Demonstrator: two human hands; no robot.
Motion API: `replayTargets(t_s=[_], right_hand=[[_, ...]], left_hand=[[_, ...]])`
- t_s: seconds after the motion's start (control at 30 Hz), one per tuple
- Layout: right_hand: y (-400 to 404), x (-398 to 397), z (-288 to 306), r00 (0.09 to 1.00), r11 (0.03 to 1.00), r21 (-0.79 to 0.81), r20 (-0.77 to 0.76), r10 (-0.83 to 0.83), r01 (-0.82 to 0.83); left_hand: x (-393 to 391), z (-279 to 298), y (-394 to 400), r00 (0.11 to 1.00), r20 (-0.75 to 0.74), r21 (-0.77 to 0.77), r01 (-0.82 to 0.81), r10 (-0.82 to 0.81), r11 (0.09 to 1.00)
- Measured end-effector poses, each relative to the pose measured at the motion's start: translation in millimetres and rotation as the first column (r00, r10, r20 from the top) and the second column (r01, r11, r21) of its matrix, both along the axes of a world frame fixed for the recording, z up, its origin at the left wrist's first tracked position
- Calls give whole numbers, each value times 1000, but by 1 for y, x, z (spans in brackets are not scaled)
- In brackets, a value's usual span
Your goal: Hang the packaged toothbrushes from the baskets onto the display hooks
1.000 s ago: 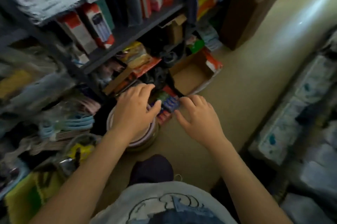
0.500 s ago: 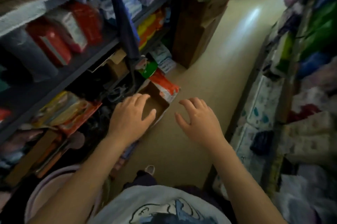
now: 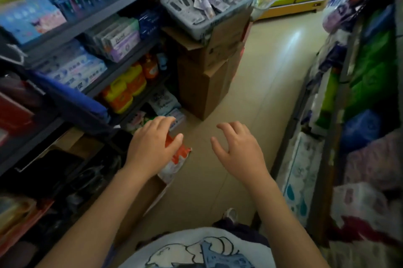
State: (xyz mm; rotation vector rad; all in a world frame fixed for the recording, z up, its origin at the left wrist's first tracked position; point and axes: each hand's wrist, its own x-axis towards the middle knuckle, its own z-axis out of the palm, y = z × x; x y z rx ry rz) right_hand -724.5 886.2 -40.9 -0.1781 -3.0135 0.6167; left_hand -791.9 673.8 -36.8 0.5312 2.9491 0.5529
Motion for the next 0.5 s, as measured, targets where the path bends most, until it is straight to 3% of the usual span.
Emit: replayTargets(t_s=[0.2, 0.5], right_hand=[[100, -128, 16, 994, 994, 7, 24, 106, -107], [133, -344, 17, 928, 926, 73, 39, 369, -371]], left_hand=[[-88, 29, 97, 993, -56, 17, -103, 104, 995], [-259, 1, 130, 945, -31, 77, -323, 326, 943]])
